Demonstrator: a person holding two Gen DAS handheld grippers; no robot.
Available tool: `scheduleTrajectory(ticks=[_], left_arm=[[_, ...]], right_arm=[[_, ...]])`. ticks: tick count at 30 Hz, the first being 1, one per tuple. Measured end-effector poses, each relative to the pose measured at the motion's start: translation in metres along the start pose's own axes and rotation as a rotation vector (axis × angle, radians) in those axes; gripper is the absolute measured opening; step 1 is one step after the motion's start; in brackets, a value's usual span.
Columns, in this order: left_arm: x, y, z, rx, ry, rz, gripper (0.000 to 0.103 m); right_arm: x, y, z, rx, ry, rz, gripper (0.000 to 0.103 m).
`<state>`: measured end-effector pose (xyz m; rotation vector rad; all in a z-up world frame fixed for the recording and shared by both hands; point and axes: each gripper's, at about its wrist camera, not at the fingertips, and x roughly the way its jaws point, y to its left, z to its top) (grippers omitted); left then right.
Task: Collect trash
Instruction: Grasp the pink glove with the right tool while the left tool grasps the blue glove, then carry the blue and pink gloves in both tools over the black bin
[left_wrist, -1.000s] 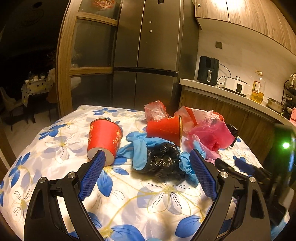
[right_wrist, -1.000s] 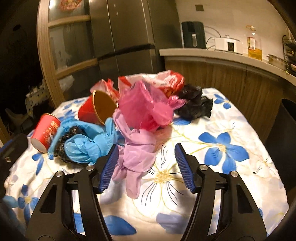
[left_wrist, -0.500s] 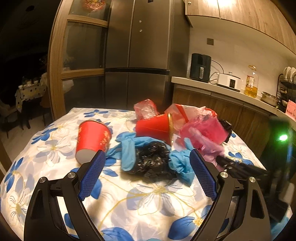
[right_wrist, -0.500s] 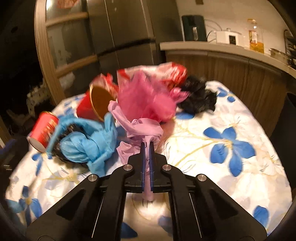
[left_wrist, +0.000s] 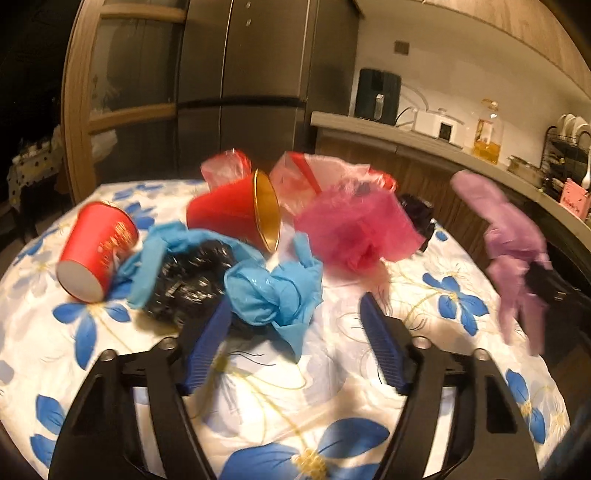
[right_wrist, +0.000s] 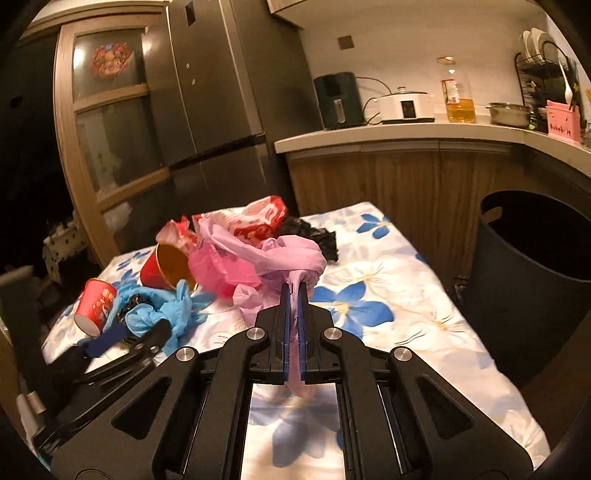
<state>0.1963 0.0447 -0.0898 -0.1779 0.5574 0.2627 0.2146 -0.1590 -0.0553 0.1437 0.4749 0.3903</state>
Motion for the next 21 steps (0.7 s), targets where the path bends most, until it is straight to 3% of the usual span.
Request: scheduleTrajectory(ticks=[2,4,7,12,21], left_arm=[[0.01,-0.002,-0.001,-0.004,0.038,0.009,0.054],[0.021,-0.005,-0.002,-0.004,0.084,0.02,0.031],[0.03,-0.004,-0.006,-0.009,0.131,0.024,0.011],[0.012,-0.005,-0.006,-0.003,0.091,-0.033,0.003],[-0.051,-0.023,-0.001,0.059,-0.065,-0.097,0.002]], right_arm=[[-0.002,-0.002,0.0,0.002,-0.005,-0.001,0.003],[-0.004,-0.004,0.0,0.004,-0.008,-0.002,0.003],[-0.006,-0.007,-0.001,0.01,-0.01,-0.005,0.003],[-0.011,-0.01,0.0,0.017,-0.019,-0.009,0.003],[-0.036,-0.014,0.005,0.016,-0.073,-0.009,0.003]])
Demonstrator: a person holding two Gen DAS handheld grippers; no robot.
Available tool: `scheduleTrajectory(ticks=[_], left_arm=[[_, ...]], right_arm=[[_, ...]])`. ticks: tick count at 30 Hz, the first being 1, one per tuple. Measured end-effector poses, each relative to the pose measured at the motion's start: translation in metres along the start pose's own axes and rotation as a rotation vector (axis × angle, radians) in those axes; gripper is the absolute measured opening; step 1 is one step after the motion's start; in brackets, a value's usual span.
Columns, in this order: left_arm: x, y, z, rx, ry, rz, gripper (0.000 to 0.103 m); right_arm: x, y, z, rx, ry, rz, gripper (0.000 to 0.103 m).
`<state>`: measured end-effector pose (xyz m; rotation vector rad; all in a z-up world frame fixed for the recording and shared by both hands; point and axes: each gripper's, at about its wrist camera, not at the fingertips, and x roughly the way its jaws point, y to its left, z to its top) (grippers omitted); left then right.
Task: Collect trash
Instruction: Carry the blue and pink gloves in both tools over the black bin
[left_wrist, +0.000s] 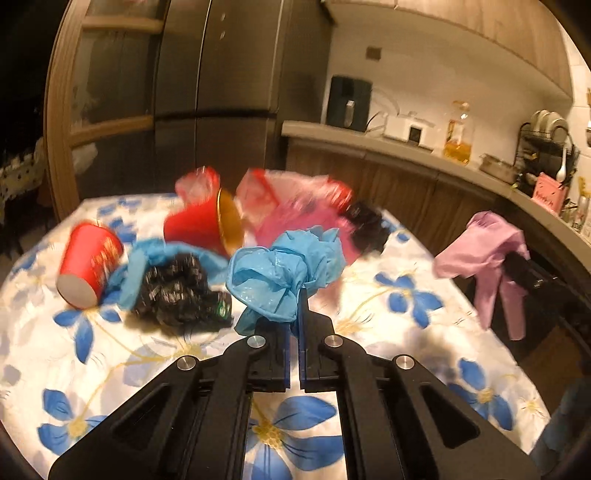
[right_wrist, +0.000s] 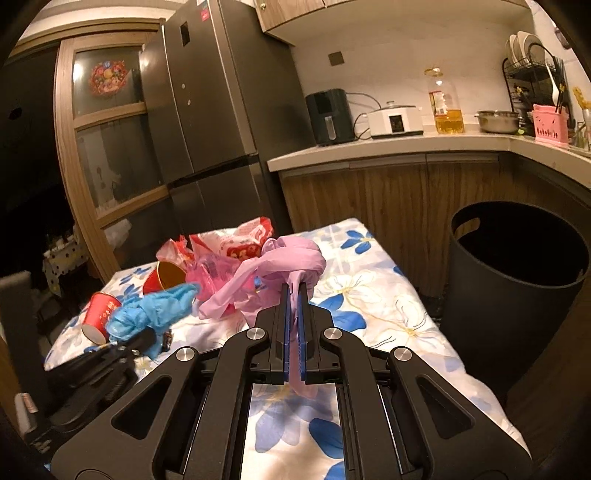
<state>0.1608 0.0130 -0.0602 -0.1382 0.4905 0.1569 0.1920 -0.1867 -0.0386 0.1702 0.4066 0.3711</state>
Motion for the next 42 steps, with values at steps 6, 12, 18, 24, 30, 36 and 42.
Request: scheduleTrajectory(ticks=[6,12,18,24,30,36,42], left_arm=[[-0.026,-0.019,0.015,0.038,-0.083,-0.028,0.002],[-0.036,-0.049,0.028,0.063,-0.112,-0.095,0.002],[-0.04,-0.094,0.041,0.121,-0.15,-0.177,0.002],[-0.039,-0.142,0.057,0.15,-0.159,-0.28,0.002],[-0.036,-0.195,0.069,0.19,-0.171,-0.366,0.002],[-0.026,-0.238,0.074,0.221,-0.169,-0.422,0.002],[-0.015,-0.264,0.074,0.249,-0.166,-0.446,0.002]], right_arm=[[-0.025,-0.007,0.007,-0.009,-0.053,-0.02,0.003],[-0.046,-0.026,0.017,-0.005,-0.106,-0.071,0.003],[-0.069,-0.052,0.031,0.003,-0.175,-0.15,0.003],[-0.09,-0.086,0.046,0.028,-0.241,-0.234,0.003],[-0.104,-0.122,0.058,0.036,-0.282,-0.324,0.003],[-0.109,-0.146,0.067,0.05,-0.301,-0.37,0.003],[-0.103,-0.166,0.075,0.057,-0.298,-0.386,0.003]])
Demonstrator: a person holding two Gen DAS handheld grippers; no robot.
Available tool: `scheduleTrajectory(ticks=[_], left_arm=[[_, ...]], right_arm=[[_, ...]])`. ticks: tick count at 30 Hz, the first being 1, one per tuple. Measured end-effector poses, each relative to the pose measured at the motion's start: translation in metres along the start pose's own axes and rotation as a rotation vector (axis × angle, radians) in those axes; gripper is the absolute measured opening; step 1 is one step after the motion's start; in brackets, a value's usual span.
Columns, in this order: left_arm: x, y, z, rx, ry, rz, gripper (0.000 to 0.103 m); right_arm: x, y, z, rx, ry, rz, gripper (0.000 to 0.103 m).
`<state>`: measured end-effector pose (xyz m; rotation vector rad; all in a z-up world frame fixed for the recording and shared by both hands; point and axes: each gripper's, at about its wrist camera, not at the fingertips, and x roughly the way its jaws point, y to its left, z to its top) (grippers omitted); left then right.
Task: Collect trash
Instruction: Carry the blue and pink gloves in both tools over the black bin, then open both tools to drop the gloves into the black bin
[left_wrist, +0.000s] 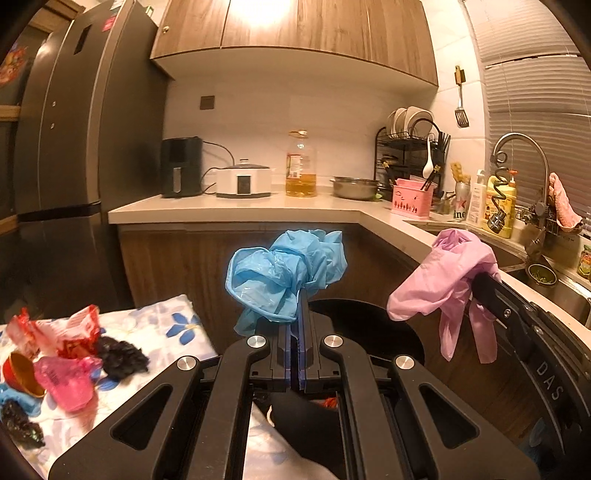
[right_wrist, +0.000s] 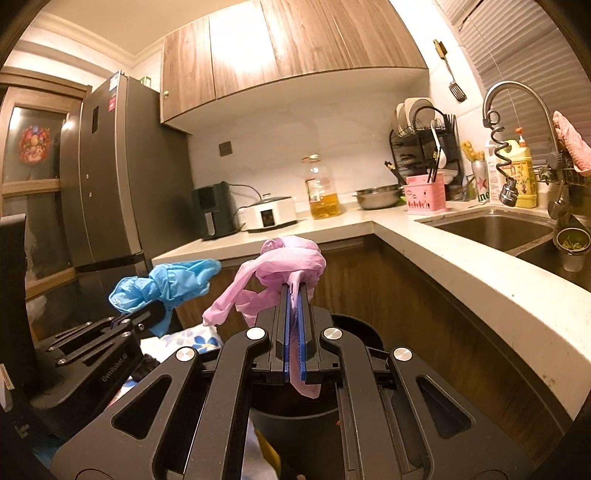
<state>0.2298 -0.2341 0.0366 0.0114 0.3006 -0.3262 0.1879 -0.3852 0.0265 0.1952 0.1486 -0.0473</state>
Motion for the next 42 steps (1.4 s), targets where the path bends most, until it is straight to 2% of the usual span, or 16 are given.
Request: scheduleTrajectory(ticks=[22,26,28,30,37,41,42], left_arm=[[0.058,-0.008,-0.003,0.004,0.069,-0.054,0.003],[0.065,-0.01,-0.007,0.009,0.082,-0.053,0.003],[0.067,-0.009,-0.009,0.01,0.085,-0.05,0.01],[0.067,-0.008,-0.01,0.006,0.088,-0.048,0.016],[0.065,0.006,-0.012,-0.029,0.088,-0.021,0.054],[0.059,0.018,-0.018,-0.05,0.099,0.009,0.067],[0.055,0.02,-0.02,-0.048,0.095,0.029,0.073]], right_arm=[[0.045,-0.014,-0.008,0.005,0.062,-0.026,0.004],[0.052,-0.017,-0.01,0.007,0.085,-0.035,0.008],[0.055,-0.018,-0.011,0.004,0.091,-0.039,0.011],[0.057,-0.019,-0.011,0.0,0.094,-0.044,0.021],[0.055,-0.025,-0.013,0.024,0.102,-0.056,0.039],[0.051,-0.025,-0.014,0.034,0.106,-0.054,0.052],[0.05,-0.024,-0.013,0.035,0.107,-0.051,0.056]])
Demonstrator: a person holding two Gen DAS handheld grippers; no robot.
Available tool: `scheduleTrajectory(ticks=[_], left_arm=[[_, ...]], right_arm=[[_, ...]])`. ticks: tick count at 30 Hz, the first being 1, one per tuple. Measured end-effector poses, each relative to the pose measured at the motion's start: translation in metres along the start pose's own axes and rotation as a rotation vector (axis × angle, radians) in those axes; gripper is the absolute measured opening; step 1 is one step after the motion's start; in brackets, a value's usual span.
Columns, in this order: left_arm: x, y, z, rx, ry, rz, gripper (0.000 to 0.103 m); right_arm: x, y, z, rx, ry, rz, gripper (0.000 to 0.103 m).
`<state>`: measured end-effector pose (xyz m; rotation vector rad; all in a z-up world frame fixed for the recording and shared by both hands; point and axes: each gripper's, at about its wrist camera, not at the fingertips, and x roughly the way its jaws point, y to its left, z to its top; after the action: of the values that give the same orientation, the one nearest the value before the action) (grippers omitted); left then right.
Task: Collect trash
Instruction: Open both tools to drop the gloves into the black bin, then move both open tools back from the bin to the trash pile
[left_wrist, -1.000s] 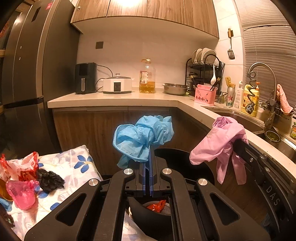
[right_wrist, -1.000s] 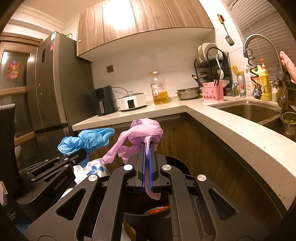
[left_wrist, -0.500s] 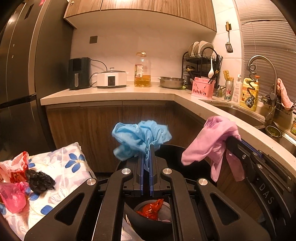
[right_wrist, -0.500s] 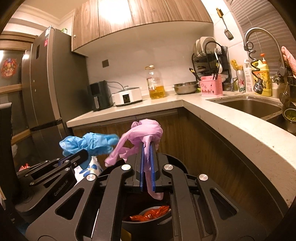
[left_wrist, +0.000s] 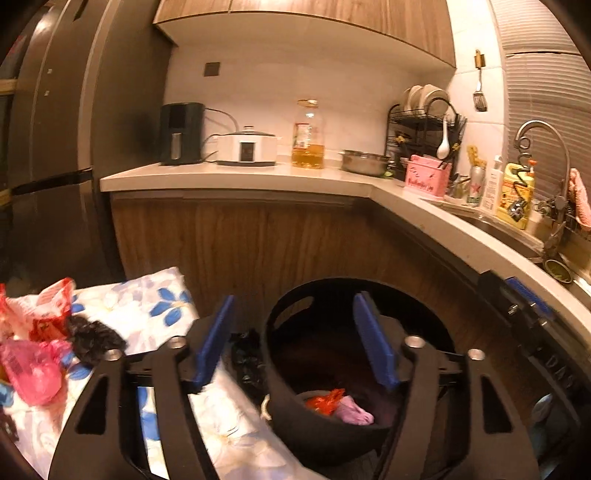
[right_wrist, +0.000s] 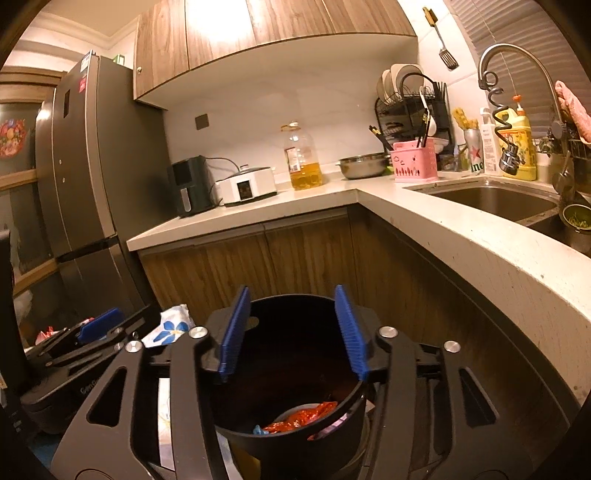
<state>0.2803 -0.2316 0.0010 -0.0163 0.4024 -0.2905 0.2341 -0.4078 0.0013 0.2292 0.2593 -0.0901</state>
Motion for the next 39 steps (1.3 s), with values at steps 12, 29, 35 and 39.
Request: scheduleTrajectory(ticks=[12,29,35,39], left_arm=[[-0.035,0.028,-0.02,-0.007,0.006,0.139,0.09],[-0.096,0.067,-0.049,-0.045,0.0,0.257,0.097],[-0.113,0.084,-0.055,-0.055,-0.006,0.304,0.097],[-0.124,0.094,-0.058,-0.063,-0.018,0.336,0.097]], right_arm=[[-0.018,0.018,-0.012,-0.033,0.057,0.042,0.079],[-0.058,0.044,-0.032,-0.058,0.035,0.044,0.081],[-0.068,0.062,-0.041,-0.067,0.03,0.064,0.081],[-0.072,0.076,-0.046,-0.082,0.035,0.078,0.081]])
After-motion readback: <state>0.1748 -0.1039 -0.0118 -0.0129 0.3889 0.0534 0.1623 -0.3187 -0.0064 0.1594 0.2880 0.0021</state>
